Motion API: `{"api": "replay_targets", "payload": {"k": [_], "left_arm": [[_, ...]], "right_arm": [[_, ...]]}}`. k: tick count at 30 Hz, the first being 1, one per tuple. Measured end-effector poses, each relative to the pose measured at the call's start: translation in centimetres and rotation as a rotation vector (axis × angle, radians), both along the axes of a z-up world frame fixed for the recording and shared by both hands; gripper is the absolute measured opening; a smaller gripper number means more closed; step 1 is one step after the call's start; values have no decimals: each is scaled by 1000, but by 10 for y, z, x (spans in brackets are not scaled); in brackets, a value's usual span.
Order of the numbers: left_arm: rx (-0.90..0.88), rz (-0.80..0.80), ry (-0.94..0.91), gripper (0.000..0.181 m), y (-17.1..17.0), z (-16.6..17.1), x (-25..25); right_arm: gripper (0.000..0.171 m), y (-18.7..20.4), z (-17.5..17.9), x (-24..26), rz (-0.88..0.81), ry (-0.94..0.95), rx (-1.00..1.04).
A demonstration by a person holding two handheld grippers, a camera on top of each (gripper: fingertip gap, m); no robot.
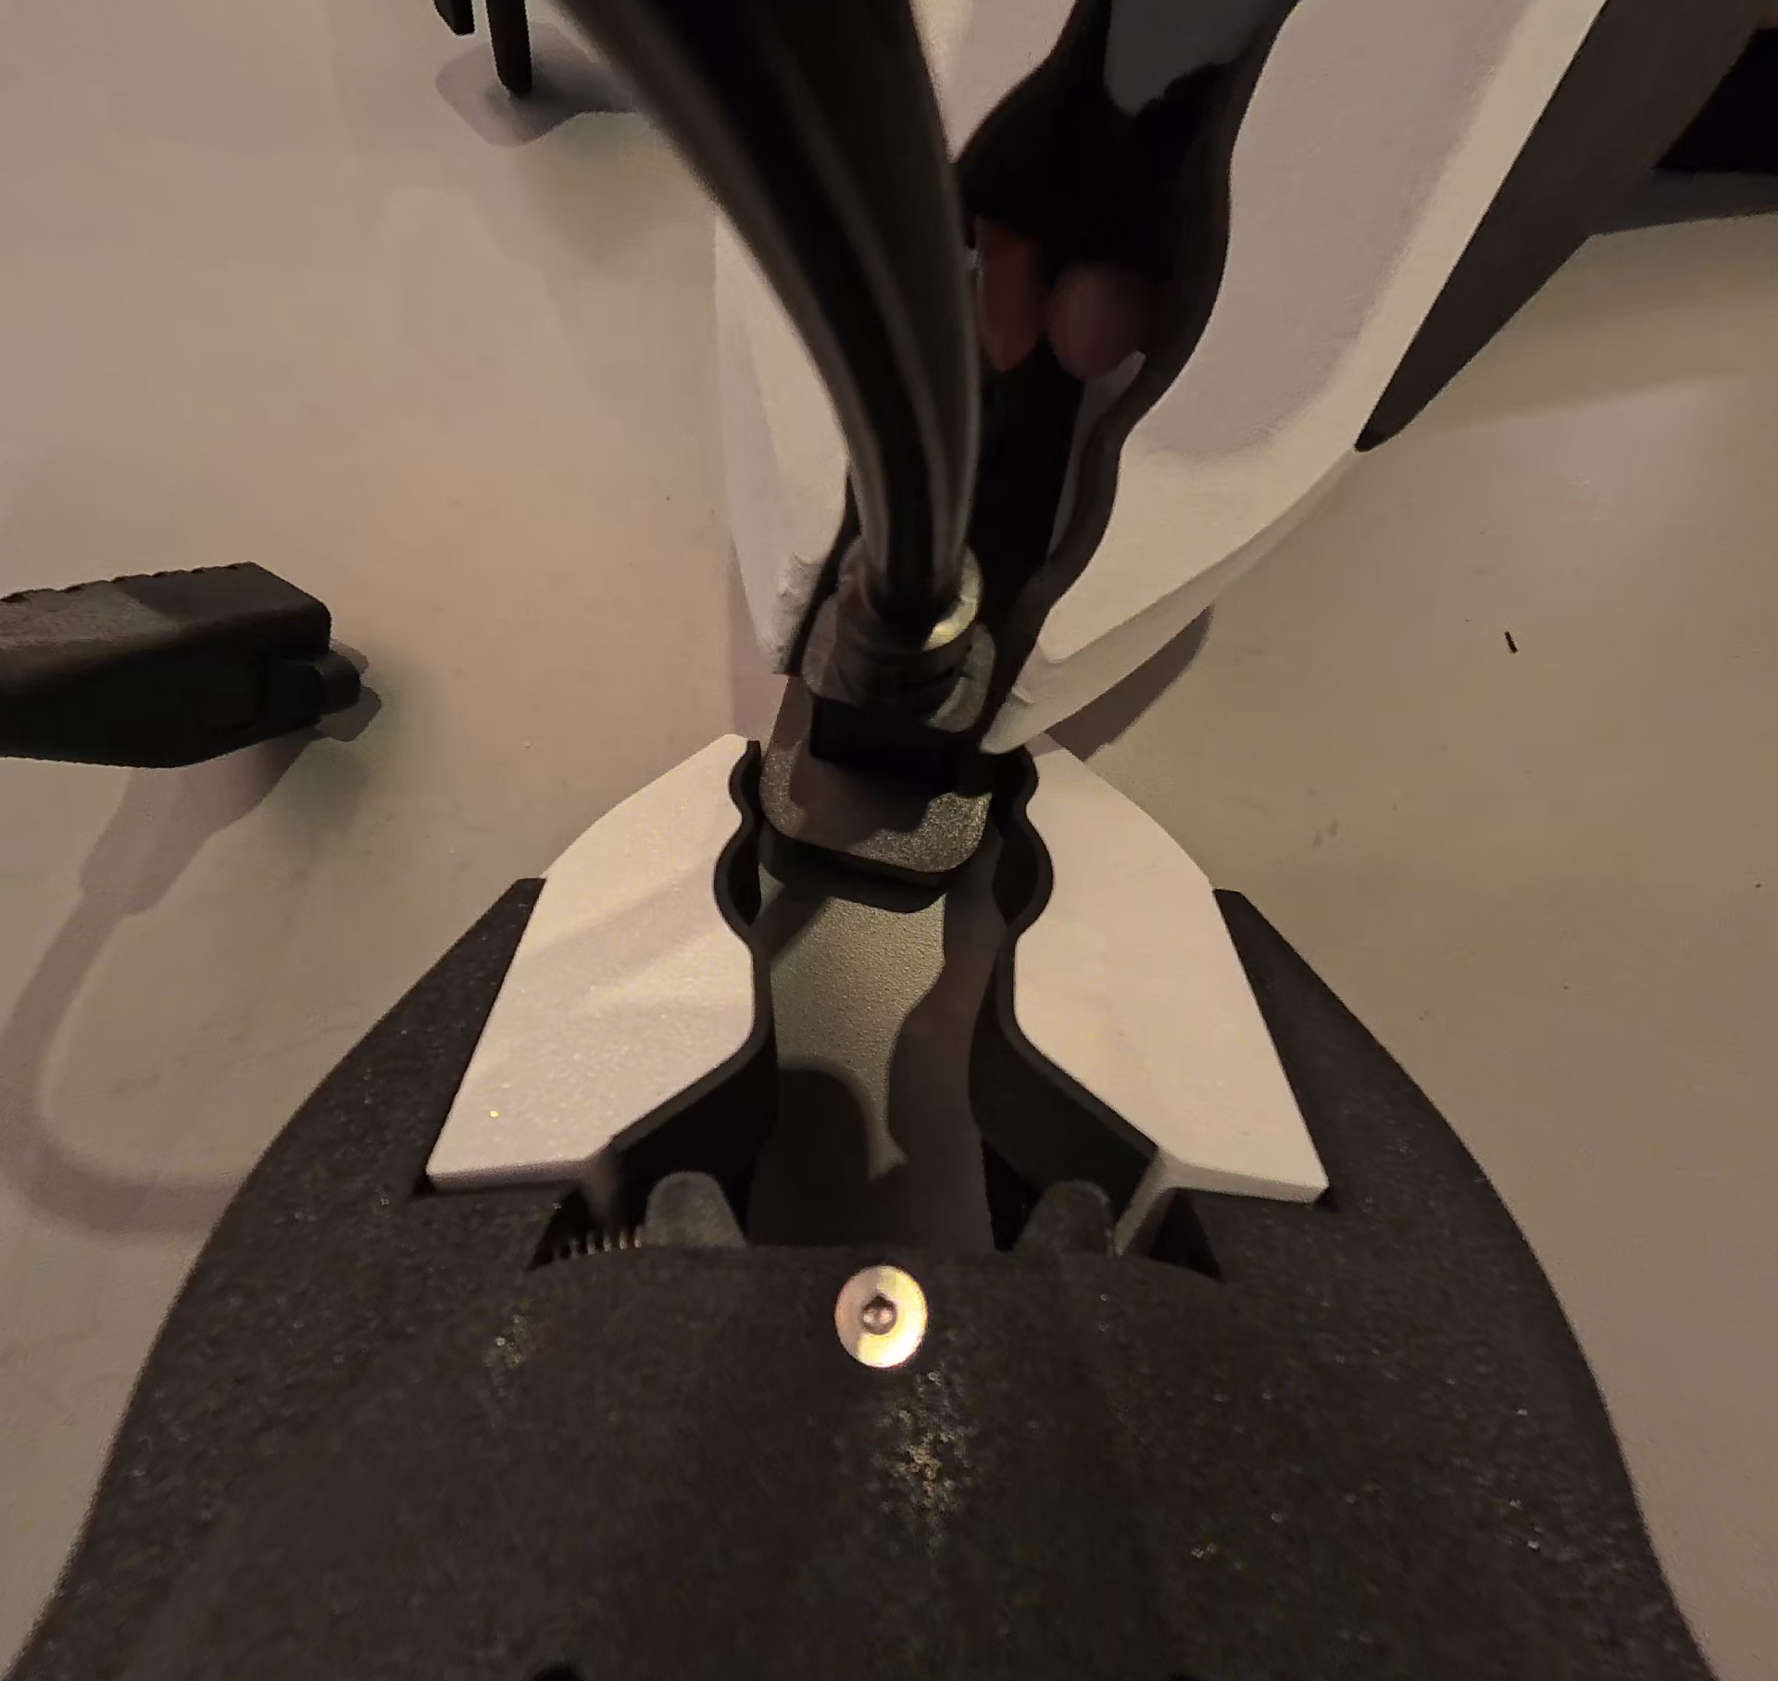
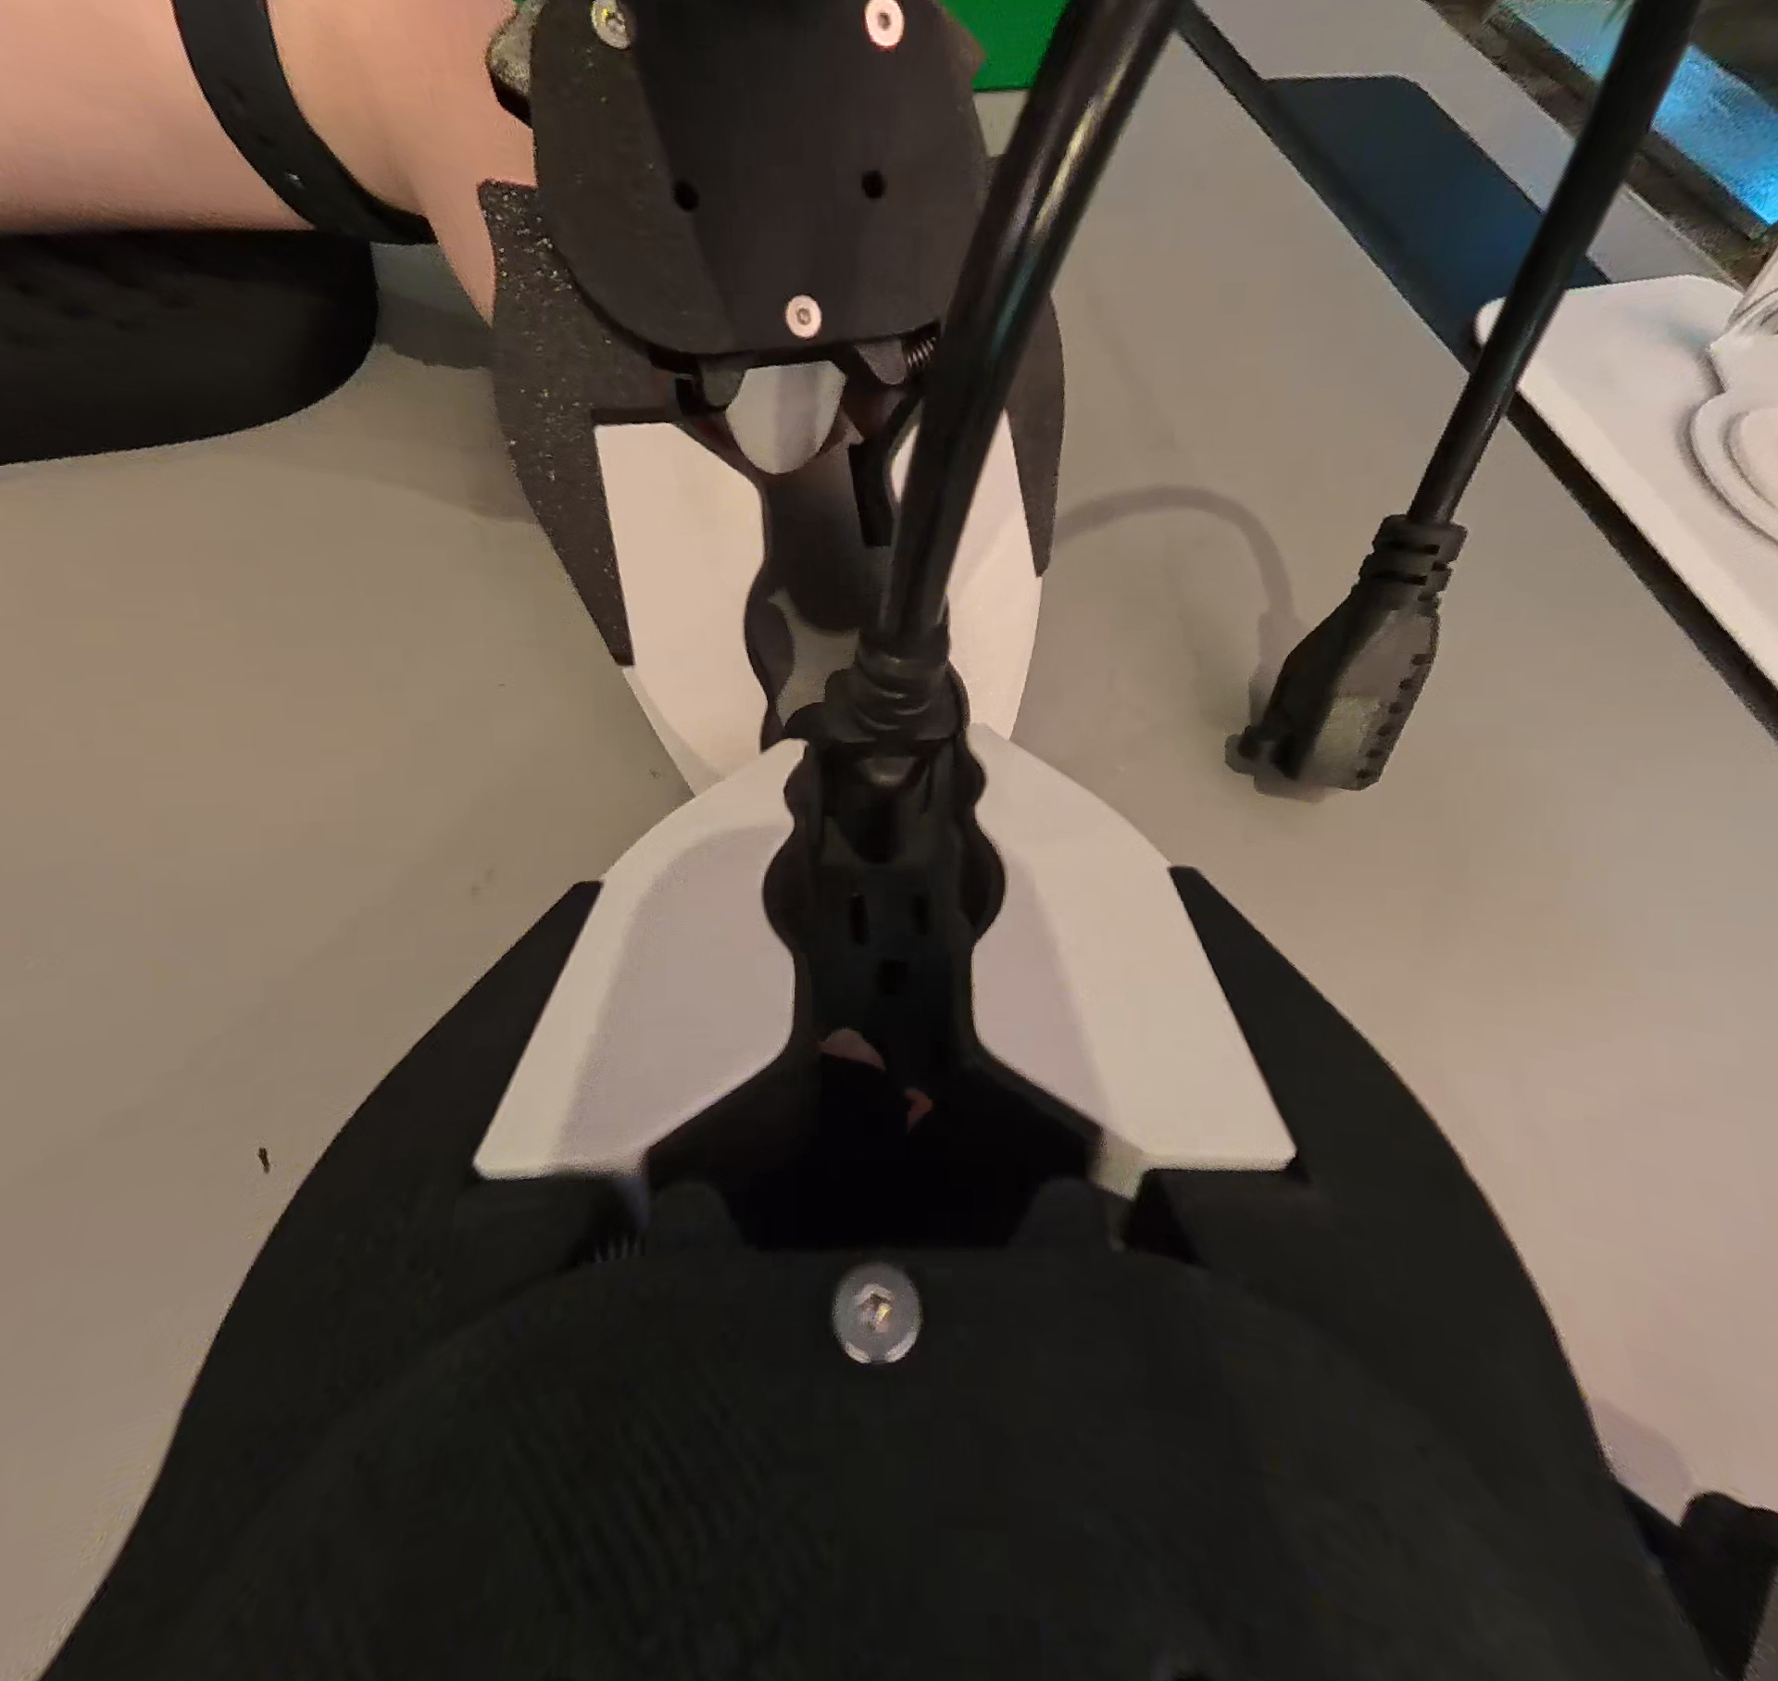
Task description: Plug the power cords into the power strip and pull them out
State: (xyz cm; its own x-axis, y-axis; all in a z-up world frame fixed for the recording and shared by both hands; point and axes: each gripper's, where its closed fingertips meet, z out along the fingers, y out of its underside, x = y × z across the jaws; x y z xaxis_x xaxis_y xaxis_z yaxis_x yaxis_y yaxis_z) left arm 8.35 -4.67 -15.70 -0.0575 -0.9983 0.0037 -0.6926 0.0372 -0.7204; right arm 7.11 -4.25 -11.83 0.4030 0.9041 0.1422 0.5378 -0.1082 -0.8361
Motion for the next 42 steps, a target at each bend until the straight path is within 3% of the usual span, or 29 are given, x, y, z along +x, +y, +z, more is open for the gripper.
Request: {"api": "replay_targets", "payload": {"k": [19,34,42], "left_arm": [[-1,3,-2,46,1,0,0],[-7,26,-6,46,5,1,-2],[2,32,-3,47,5,0,-2]], "right_arm": [[27,0,3,-3,12,124,-125],[28,8,18,-2,-51,129,128],[30,10,19,-2,-69,152,136]]}}
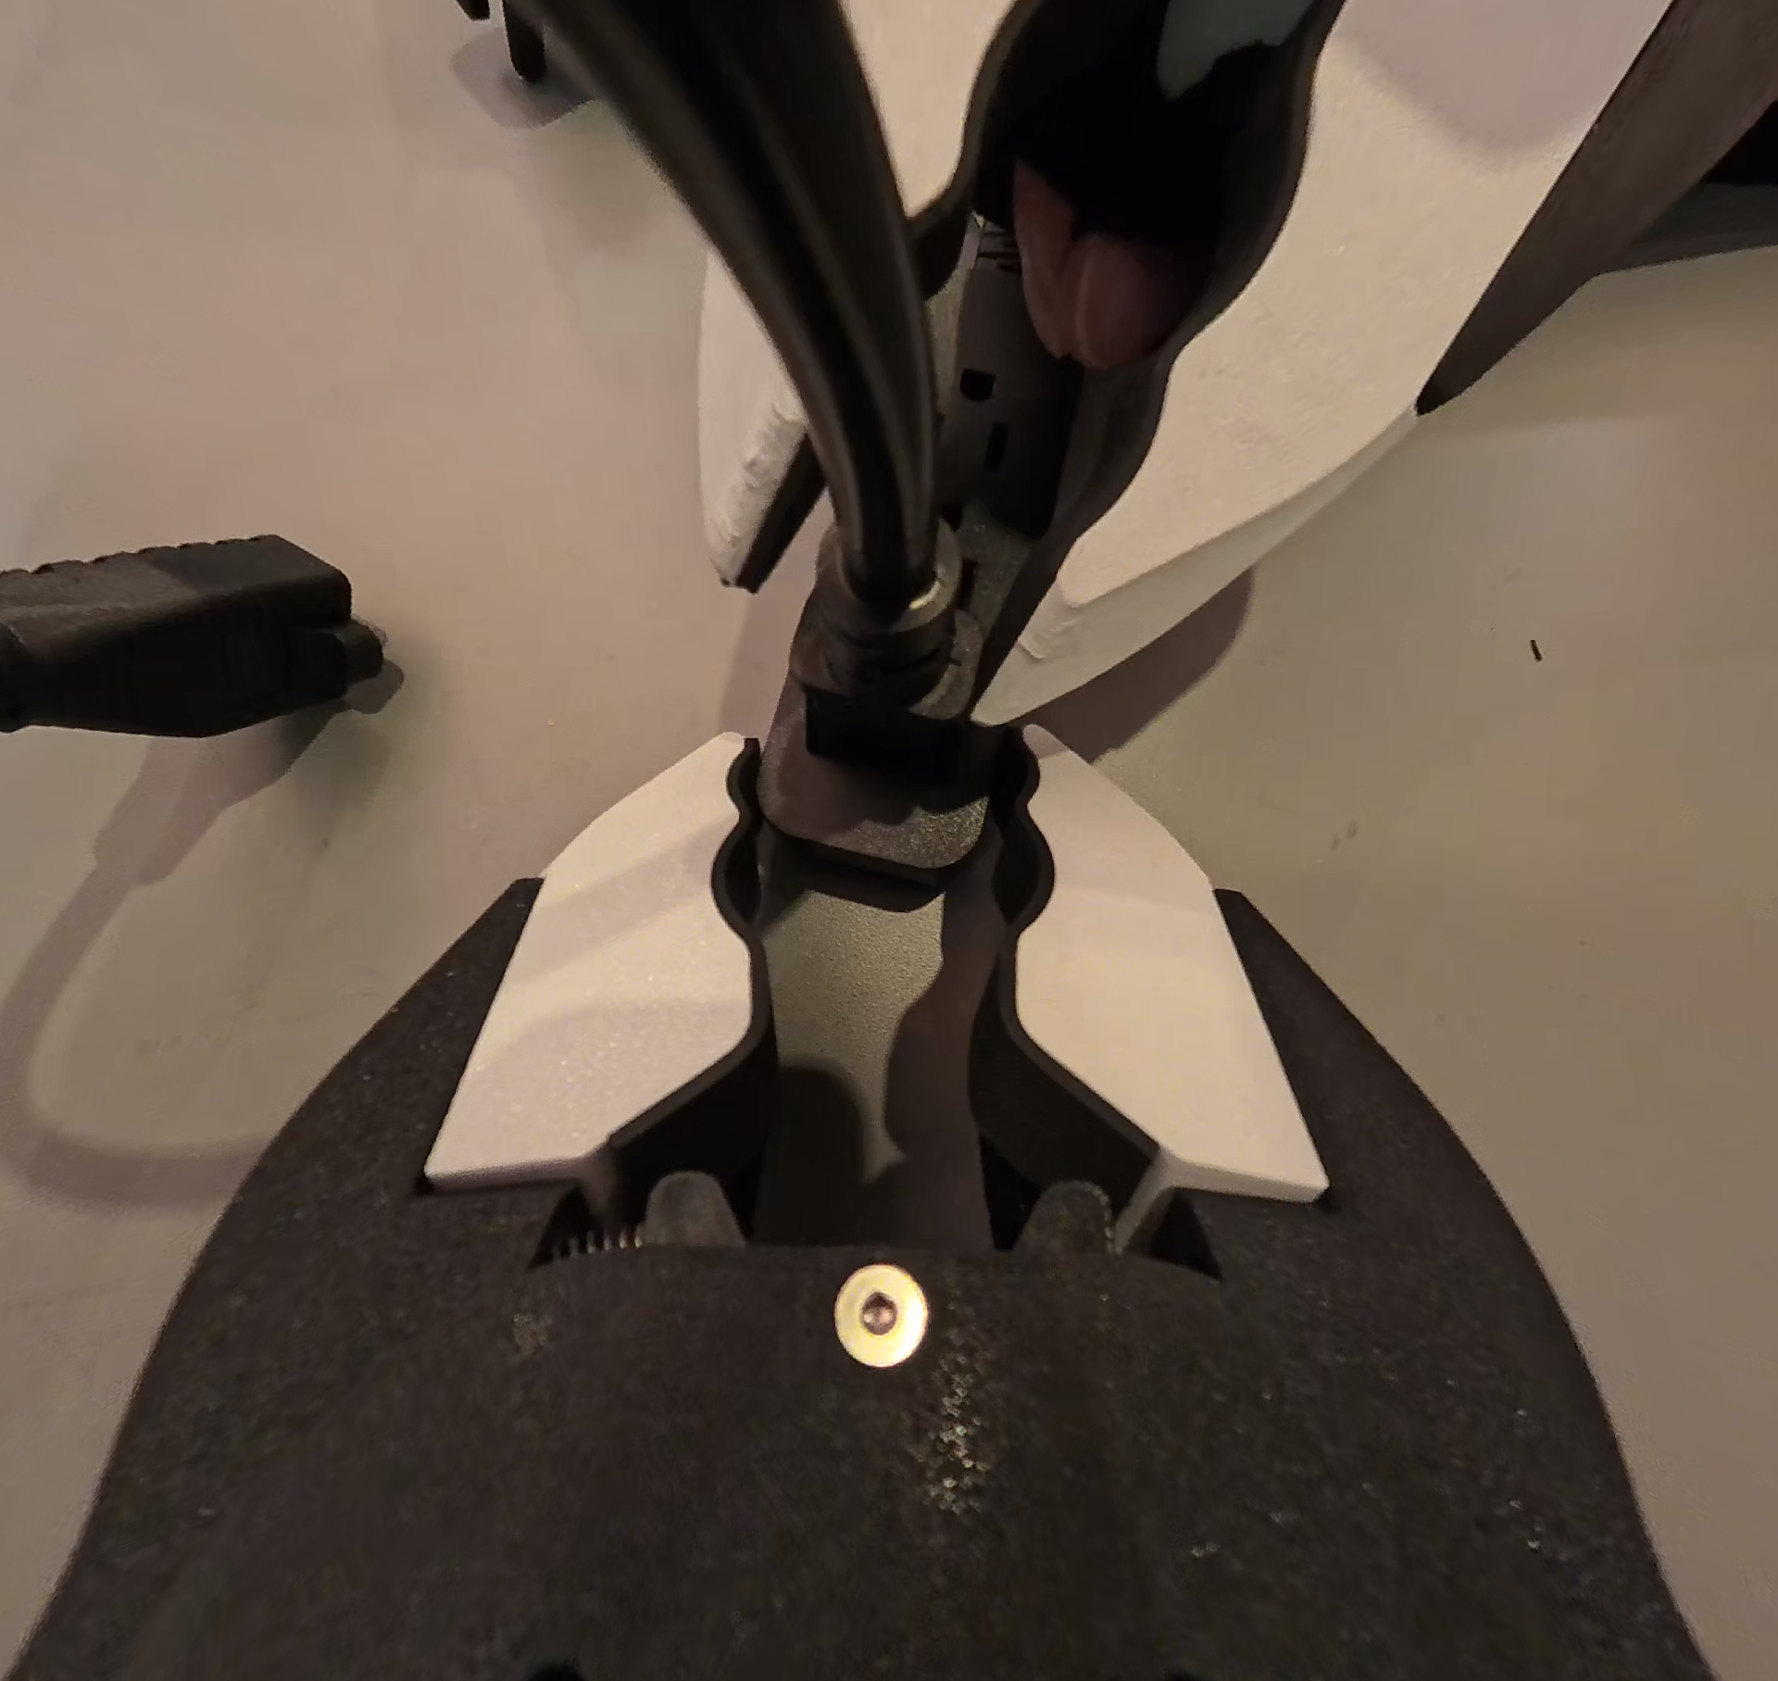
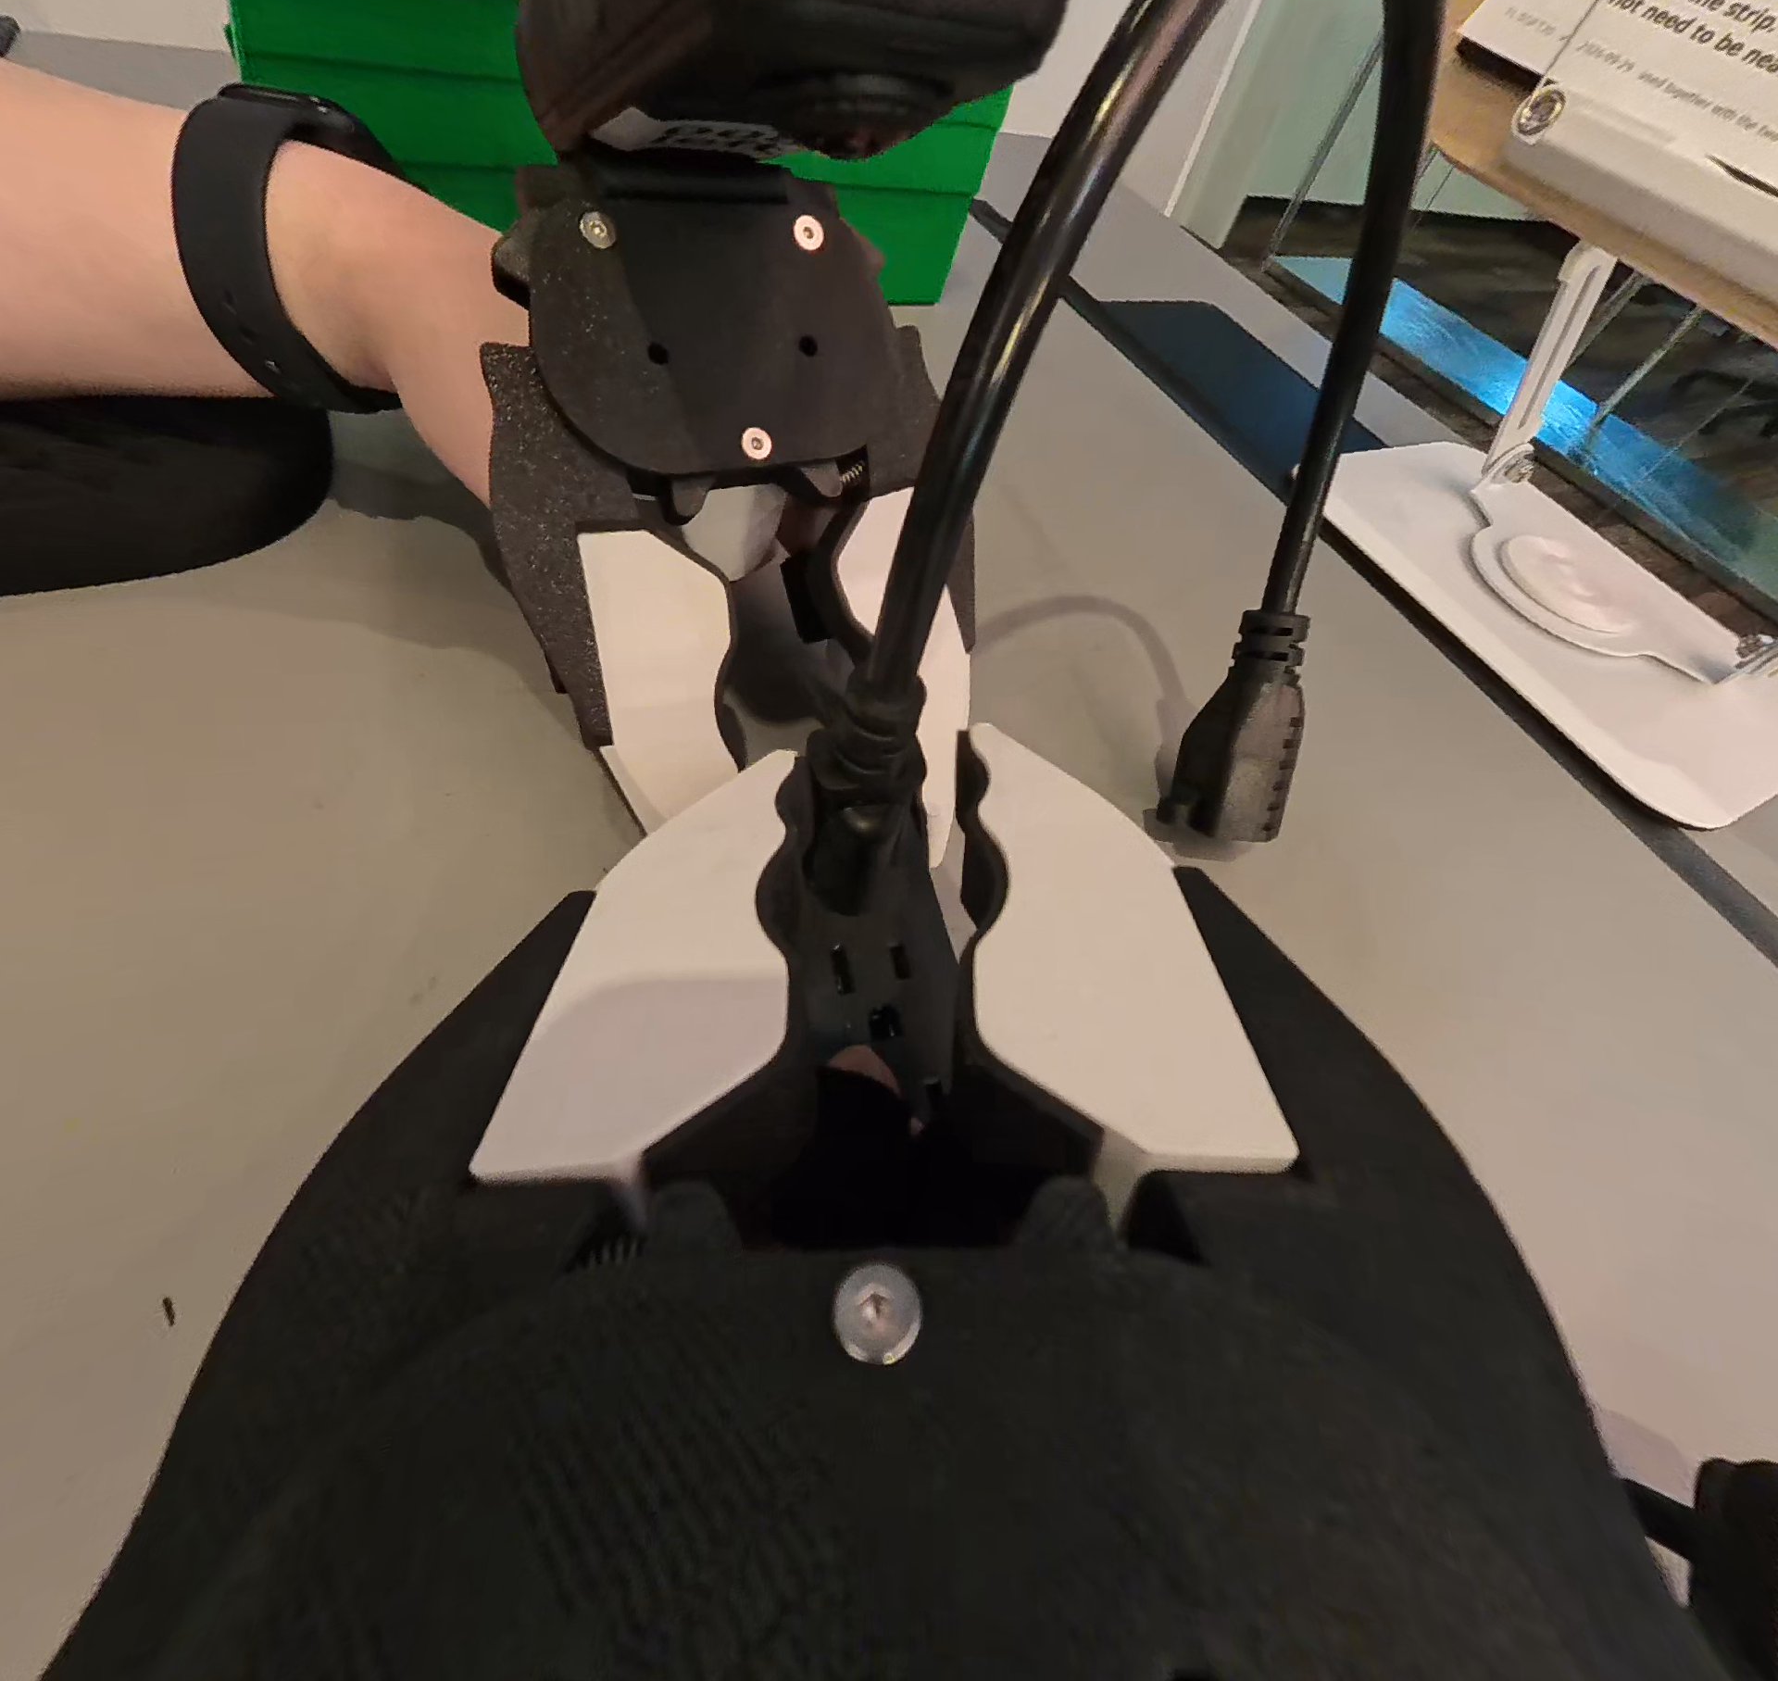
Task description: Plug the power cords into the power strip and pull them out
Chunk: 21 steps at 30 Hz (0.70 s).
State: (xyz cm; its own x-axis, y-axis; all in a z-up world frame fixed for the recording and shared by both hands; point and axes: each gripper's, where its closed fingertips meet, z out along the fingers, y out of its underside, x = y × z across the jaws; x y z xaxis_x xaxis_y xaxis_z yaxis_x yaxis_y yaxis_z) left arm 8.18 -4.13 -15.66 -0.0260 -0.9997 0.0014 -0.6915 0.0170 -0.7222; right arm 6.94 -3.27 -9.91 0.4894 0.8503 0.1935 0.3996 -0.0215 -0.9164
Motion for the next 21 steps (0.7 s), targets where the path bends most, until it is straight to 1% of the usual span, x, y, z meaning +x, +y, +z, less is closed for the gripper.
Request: {"api": "replay_targets", "payload": {"k": [15,16,18,19,21], "left_arm": [[2,-6,-4,46,0,0,0],[3,-7,12,46,-1,-1,0],[2,-4,17,46,-3,-1,1],[2,-16,16,46,-5,-1,2],[1,-17,17,46,-7,-1,4]], "right_arm": [[32,0,6,1,-6,43,1],[33,1,15,2,-11,94,18],[26,4,51,13,-42,311,45],[19,7,57,19,-60,328,62],[21,6,32,20,-33,156,16]]}}
